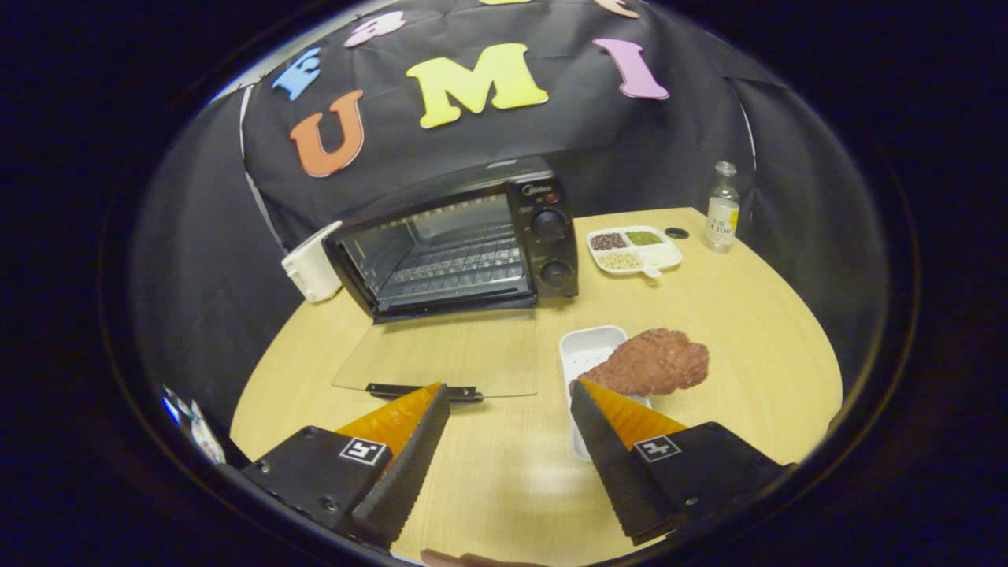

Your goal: Open the toaster oven, put the food inside, and close the toaster oven door.

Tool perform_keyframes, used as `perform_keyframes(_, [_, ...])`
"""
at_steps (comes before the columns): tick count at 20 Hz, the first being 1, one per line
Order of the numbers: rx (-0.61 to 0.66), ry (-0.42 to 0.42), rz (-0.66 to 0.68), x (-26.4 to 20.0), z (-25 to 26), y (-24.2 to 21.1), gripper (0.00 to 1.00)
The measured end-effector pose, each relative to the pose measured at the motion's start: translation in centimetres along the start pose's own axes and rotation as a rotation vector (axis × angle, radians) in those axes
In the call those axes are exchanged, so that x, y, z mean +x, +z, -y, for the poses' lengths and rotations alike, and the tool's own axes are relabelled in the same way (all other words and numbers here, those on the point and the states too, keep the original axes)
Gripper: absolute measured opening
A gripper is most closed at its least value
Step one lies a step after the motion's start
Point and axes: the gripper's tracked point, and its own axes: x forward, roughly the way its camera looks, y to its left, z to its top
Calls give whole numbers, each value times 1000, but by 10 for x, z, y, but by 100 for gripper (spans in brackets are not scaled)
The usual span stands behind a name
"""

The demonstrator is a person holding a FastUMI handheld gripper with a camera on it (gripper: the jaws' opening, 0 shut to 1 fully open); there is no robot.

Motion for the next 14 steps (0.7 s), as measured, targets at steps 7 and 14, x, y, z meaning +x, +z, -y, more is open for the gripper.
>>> perform_keyframes(7, [58,-33,-29,-12,103,37,96])
perform_keyframes(14, [172,91,-144,15,122,19,78])
